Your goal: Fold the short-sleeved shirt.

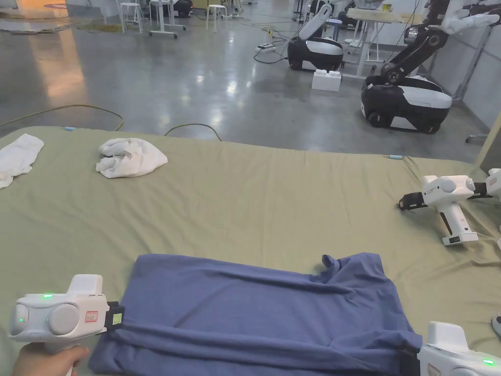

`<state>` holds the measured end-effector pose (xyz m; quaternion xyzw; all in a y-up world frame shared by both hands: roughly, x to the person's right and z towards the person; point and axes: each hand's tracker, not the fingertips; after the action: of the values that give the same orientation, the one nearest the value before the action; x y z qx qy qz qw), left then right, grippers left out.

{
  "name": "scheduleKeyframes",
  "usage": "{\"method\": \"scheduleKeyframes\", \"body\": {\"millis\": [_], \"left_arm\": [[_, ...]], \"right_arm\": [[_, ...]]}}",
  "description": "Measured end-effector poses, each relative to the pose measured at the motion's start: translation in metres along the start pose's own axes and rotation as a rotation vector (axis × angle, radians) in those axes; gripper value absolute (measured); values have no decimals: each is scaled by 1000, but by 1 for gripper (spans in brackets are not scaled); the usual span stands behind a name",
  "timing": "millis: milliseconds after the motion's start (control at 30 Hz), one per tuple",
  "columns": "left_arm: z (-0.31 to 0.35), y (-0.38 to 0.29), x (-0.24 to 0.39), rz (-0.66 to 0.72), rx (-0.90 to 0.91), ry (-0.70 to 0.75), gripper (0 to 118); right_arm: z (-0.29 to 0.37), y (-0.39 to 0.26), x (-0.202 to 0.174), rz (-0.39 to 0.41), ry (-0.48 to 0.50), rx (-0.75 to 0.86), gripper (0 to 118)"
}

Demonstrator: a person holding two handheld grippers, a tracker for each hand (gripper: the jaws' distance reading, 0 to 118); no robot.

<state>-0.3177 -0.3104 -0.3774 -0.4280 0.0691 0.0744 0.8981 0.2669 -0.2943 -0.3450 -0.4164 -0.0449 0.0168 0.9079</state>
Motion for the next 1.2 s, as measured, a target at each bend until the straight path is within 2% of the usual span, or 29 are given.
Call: {"method": "scheduleKeyframes", "body": {"millis": [33,67,133,300,400,467,500,600,633,700,967,1067,1200], "left_arm": [[7,2,-1,7,21,-14,63],[12,3,0,9,57,-37,67],[29,6,6,-13,135,-71,66],[90,9,30,-72,396,-105,66],[123,3,46,-117,545,-88,65],[141,0,55,-147,631,-62,64],[151,-2,59,-155,666,-55,61],[172,-8,65,-139,757,-21,38],[177,-10,66,-132,777,-10,23],[183,-15,67,-131,798,1,1],[185,-34,47,-131,749,34,0],[162,-34,24,-94,595,25,0],[112,-34,-3,-48,302,-13,0]], "right_arm": [[7,1,-1,-7,3,35,49],[14,3,-2,-13,18,77,55],[33,8,-8,-4,36,181,63],[84,20,-33,-9,48,470,63],[109,23,-48,-43,22,626,63],[121,24,-58,-56,-2,675,61],[127,24,-63,-58,-4,715,56],[141,22,-77,-26,-24,799,12],[143,22,-80,-14,-29,804,8],[148,21,-86,-1,-1,816,3],[153,16,-93,-18,0,823,1],[152,16,-91,-36,23,790,1],[148,10,-92,-18,24,755,0]]}}
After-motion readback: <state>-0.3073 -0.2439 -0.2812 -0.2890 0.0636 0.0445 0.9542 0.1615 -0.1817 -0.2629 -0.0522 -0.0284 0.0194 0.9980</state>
